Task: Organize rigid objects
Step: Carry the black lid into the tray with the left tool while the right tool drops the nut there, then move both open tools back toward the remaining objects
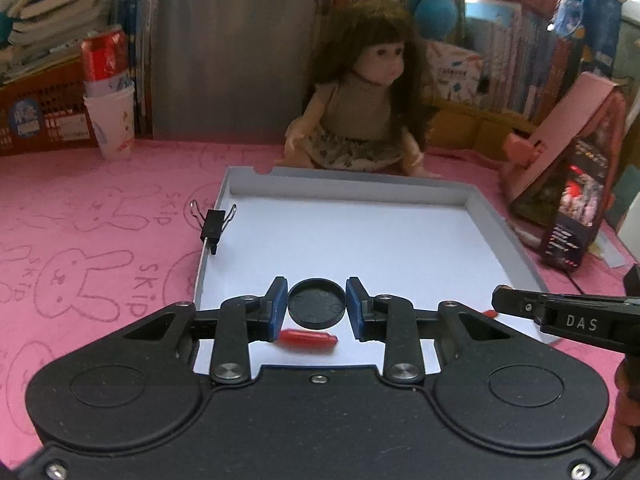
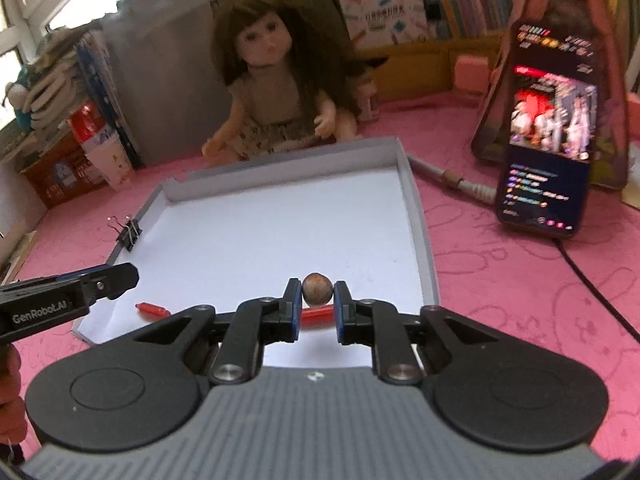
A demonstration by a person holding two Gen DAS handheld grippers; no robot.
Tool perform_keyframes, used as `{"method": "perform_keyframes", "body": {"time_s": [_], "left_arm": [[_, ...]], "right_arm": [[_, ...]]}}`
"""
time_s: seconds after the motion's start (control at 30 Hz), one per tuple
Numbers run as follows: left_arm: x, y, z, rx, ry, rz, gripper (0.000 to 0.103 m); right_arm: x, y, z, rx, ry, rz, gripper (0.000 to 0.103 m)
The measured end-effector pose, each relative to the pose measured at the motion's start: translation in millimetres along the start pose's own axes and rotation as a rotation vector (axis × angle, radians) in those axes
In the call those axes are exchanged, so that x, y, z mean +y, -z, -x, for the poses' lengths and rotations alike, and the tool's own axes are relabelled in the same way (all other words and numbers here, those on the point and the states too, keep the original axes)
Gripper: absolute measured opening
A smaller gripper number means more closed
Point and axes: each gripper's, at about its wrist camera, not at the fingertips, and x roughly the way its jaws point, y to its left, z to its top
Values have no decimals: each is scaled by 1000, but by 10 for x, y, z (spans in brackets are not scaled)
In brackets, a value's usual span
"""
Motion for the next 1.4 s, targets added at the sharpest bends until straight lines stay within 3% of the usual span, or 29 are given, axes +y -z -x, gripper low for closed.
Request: {"method": "perform_keyframes", "body": {"time_s": [0.23,0.53,0.6,0.63,0.67,0.7,0.77,1.07,1.4], "left_arm": [[-12,-89,-310,54,-41,-21,30],[-13,-13,-468,106,-65,-34,30],[-10,8,-492,107,-60,-38,30],[-17,16,-499,106,-58,-52,30],[-23,20,-496,105,-62,-60,33],[-28,21,-484,104,-66,-63,41],[-39,24,-423,89,-53,-72,48],[-62,226,89,20,29,-79,61],[-3,564,590,-34,50,-91,66]], "right_arm": [[45,-175,-249,91,35,14,21],[50,-148,-396,137,53,20,24],[51,-129,-382,119,42,27,35],[52,-111,-358,98,49,27,47],[61,-91,-322,76,63,34,53],[68,-69,-269,50,70,41,55],[60,-37,-159,7,64,40,65],[90,261,357,-135,90,96,83],[155,677,772,-229,66,112,87]]}}
